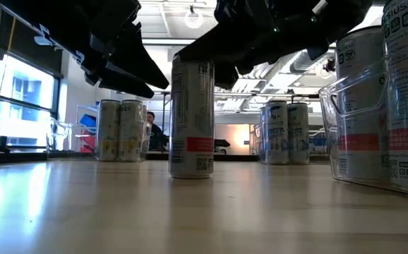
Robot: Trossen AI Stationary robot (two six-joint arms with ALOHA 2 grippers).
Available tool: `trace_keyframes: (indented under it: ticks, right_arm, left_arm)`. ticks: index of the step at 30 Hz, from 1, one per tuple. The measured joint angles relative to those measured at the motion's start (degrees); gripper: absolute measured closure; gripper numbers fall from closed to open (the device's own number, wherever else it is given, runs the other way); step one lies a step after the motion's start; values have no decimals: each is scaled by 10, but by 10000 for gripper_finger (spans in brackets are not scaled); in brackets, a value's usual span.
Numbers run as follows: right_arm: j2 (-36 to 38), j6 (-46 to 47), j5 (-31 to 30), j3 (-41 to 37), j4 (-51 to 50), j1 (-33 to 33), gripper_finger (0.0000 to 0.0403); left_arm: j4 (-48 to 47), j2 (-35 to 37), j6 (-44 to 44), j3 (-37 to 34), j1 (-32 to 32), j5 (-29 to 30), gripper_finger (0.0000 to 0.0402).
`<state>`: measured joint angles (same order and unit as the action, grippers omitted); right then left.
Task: Sort soda cans
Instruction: Put the white-pink soda can into the bottom right transparent bin
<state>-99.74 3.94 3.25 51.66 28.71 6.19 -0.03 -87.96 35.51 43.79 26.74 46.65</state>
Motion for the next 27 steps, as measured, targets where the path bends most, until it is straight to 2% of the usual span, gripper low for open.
trace_keyframes:
  ticks: [9,12,16,20,23,27]
  right_arm:
    - [0,-63,-4,0,-4,31,80]
    - [-1,-73,-18,0,-4,39,101]
    - [-8,-73,-25,0,3,40,157]
    - [-4,-65,-42,1,2,41,163]
    - [28,-69,-64,-2,-21,42,163]
    - [132,-96,-155,0,-57,57,163]
  left_arm:
    - [1,0,0,0,0,0,103]
    - [1,0,2,0,0,0,103]
    - [3,0,2,0,0,4,103]
    - [3,0,6,0,0,7,103]
    - [4,0,19,0,2,14,103]
    - [3,0,30,0,12,42,103]
